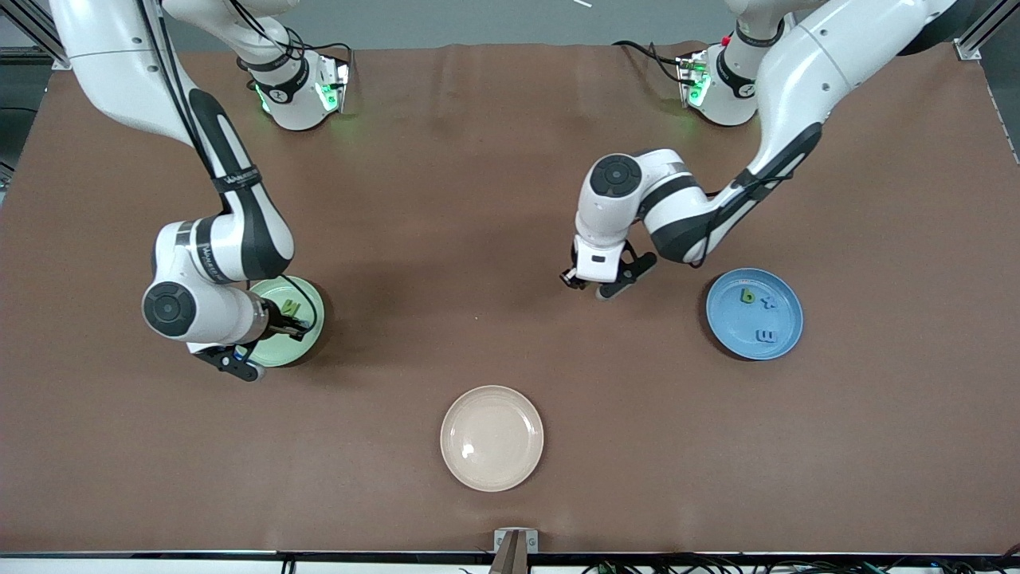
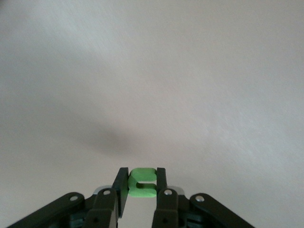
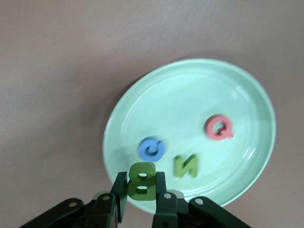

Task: Sort upper and lower case letters into plates
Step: 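Carry the u to the blue plate while the right gripper carries B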

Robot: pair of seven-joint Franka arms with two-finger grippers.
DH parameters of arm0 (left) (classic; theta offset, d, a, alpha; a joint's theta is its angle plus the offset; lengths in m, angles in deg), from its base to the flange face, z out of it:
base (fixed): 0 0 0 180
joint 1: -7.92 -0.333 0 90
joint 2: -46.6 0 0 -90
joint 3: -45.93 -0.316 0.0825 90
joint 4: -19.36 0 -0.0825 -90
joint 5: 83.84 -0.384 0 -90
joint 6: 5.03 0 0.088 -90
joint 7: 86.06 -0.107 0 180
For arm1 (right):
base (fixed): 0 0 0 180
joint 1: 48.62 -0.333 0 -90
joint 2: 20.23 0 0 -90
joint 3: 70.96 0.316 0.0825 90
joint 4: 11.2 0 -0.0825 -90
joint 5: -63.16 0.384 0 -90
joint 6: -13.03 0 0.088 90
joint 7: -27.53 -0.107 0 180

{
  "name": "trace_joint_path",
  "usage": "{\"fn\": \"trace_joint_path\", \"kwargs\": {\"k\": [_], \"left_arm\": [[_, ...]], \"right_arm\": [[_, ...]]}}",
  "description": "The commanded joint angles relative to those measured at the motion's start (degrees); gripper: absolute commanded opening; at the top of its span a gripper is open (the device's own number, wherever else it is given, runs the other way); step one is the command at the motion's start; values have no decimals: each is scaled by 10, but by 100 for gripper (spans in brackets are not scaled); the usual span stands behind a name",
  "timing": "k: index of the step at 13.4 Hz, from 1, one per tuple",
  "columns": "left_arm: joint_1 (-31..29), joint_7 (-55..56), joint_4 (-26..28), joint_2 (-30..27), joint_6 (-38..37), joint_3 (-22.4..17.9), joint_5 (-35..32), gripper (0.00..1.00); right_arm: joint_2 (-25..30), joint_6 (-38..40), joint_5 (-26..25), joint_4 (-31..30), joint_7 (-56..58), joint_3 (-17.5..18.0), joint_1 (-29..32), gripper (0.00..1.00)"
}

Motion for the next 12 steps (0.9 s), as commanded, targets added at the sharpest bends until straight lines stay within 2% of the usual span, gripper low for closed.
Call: {"fn": "trace_joint_path", "kwargs": {"k": [1,5,10,12], "left_arm": [[-81,-101,4,-8,-44,44,23,13],[-217,-264,5,-8,-91,94,32,13],[-316,-447,11,-6,-96,90,32,13],[-324,-489,8,1,-95,66,27,13]], "right_arm": [[18,-33,-9,-38,43,11,36,0],[4,-102,-9,-58,101,11,71,0],[-26,-136,-5,-55,101,12,70,1],[-33,-142,-2,-54,101,12,65,2]]}}
